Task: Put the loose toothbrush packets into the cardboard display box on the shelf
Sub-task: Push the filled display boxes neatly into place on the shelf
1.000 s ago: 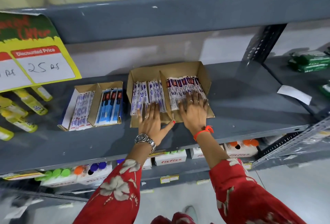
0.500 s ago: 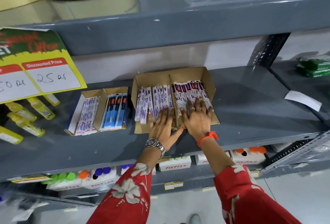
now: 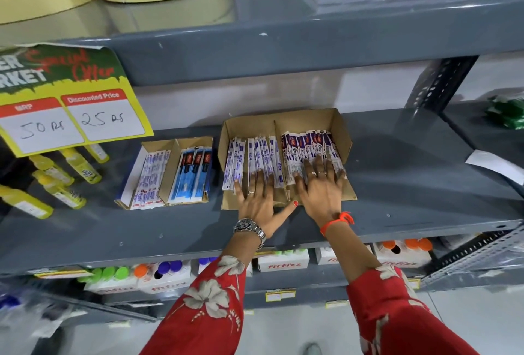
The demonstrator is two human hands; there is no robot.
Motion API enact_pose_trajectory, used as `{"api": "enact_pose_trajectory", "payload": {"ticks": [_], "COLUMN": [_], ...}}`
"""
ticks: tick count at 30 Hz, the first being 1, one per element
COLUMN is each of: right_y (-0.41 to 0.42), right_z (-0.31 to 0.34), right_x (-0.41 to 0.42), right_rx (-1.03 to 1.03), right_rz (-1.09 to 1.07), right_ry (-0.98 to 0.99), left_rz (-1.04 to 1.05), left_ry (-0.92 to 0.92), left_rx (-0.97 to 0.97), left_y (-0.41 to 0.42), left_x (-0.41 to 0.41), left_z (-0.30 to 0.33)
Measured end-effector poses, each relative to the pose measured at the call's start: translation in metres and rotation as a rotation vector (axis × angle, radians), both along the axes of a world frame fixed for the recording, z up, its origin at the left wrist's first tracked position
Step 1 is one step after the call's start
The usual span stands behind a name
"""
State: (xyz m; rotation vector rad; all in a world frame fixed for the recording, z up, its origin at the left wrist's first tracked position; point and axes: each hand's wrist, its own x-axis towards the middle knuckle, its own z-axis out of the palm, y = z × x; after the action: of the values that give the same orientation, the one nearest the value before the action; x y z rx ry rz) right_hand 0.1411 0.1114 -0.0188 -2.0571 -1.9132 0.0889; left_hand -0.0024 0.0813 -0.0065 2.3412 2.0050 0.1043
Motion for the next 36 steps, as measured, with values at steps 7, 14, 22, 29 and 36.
{"api": "enact_pose_trajectory", "payload": {"ticks": [7,14,22,29,36], "right_y": [-0.001,-0.006,-0.006,-0.006,-0.005], "right_z": [0.001,0.006,0.001,0.004,0.002], "right_x": [0.001,-0.001,-0.001,-0.002,-0.005], "right_rx": [-0.035,0.172,0.154,0.176,0.117], "right_rz": [0.014,-0.001,0.050,0.015,-0.024], "right_ry": [-0.029,0.036,0.006,0.017,0.027], "left_rz": [0.009,0.010,0.076,0.090,0.216], "left_ry": [0.018,-0.013,-0.060,-0.111,-0.127], "left_rx": [-0.023,0.065,0.030,0.069,0.031], "left_y": [0.004,-0.008,-0.016,-0.007,-0.010], "left_x": [-0.006,-0.002,0.003,-0.003,-0.011], "left_z": [0.001,0.007,-0.004,0.001,0.000]}}
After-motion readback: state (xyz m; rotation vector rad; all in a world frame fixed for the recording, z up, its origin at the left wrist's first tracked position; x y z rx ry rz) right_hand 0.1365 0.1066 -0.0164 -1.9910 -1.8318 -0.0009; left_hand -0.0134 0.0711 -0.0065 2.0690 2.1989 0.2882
